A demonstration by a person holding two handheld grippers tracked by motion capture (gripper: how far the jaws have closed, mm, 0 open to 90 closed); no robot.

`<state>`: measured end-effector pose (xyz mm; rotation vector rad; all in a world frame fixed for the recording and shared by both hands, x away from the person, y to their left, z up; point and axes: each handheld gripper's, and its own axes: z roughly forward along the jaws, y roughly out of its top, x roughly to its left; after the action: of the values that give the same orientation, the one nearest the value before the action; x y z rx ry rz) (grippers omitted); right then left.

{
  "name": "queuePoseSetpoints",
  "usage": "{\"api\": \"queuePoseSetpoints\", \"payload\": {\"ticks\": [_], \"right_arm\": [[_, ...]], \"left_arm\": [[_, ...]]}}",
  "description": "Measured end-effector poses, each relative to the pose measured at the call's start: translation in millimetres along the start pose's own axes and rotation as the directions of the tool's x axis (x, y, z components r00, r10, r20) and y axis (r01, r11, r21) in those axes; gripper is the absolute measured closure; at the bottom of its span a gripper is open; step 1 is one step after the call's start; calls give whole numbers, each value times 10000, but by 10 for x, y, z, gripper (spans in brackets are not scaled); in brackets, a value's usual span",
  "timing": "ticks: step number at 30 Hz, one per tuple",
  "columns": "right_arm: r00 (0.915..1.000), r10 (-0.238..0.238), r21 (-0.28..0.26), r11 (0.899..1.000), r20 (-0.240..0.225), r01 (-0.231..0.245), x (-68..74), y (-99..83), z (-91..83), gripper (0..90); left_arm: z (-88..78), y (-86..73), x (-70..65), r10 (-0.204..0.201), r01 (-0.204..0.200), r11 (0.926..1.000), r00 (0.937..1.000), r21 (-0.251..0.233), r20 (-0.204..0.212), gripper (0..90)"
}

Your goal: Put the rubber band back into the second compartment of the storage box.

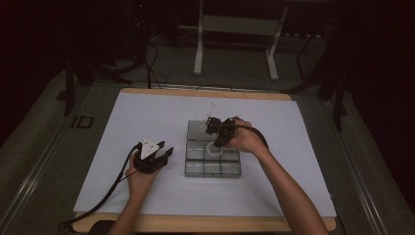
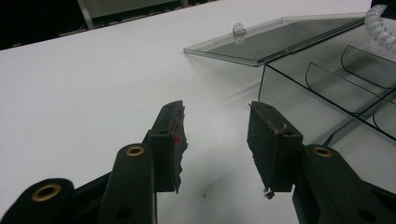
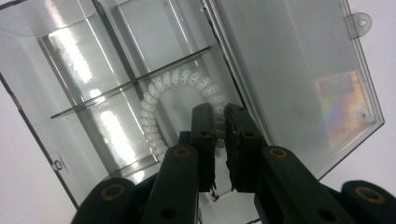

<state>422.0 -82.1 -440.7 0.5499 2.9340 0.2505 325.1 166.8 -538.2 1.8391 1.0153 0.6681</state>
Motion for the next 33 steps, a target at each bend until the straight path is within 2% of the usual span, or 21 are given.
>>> {"api": "queuePoseSetpoints", "payload": {"ticks": [16, 33], "right_arm": [[10000, -57, 259, 9996, 44, 56, 1, 60, 91, 825], [9994, -155, 571, 9983, 323, 137, 26, 87, 165, 825]], "left_arm": [[1, -1, -2, -29, 29, 10000, 10000, -6, 8, 566], [0, -1, -4, -23, 23, 10000, 10000, -11, 2, 565]]}}
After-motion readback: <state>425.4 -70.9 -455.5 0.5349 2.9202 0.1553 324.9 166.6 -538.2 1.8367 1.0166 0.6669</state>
